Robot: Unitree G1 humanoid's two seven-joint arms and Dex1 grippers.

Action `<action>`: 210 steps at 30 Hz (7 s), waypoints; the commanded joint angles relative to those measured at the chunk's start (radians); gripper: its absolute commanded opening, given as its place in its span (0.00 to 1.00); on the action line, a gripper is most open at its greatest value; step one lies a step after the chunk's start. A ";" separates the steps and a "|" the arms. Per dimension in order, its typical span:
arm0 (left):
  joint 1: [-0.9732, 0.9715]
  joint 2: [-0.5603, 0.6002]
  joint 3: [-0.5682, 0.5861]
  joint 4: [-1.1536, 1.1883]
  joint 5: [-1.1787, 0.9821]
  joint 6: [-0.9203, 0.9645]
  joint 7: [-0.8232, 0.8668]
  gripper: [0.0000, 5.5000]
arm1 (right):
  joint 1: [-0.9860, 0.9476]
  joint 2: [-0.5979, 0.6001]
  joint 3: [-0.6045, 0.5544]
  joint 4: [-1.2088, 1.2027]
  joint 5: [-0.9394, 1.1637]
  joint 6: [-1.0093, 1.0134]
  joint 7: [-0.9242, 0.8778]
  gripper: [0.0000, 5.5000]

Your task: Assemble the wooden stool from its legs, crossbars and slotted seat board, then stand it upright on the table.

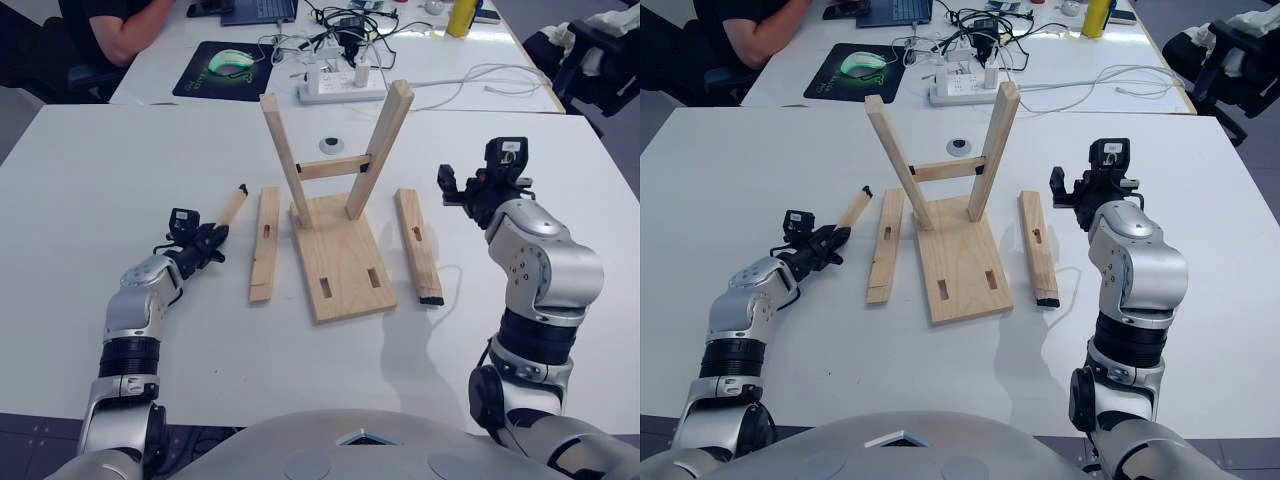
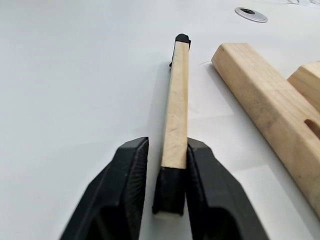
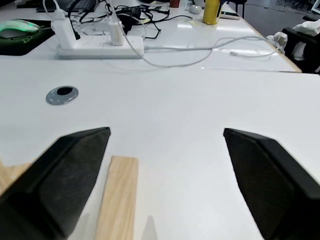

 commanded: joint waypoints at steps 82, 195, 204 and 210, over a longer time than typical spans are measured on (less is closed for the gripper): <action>-0.353 0.050 0.024 -0.476 -1.153 0.582 0.021 0.17 | -0.248 -0.163 0.055 0.126 1.753 -0.172 -0.079 0.09; -0.223 0.221 0.066 -0.612 -0.954 0.607 0.032 0.31 | 0.659 0.072 0.186 0.091 0.099 -0.808 0.104 0.08; -0.234 0.225 0.060 -0.602 -0.951 0.613 0.026 0.31 | 0.713 0.073 0.198 0.167 0.062 -0.944 0.146 0.08; -0.227 0.220 0.059 -0.609 -0.943 0.607 0.031 0.31 | 0.639 0.062 0.203 0.154 0.054 -0.899 0.147 0.08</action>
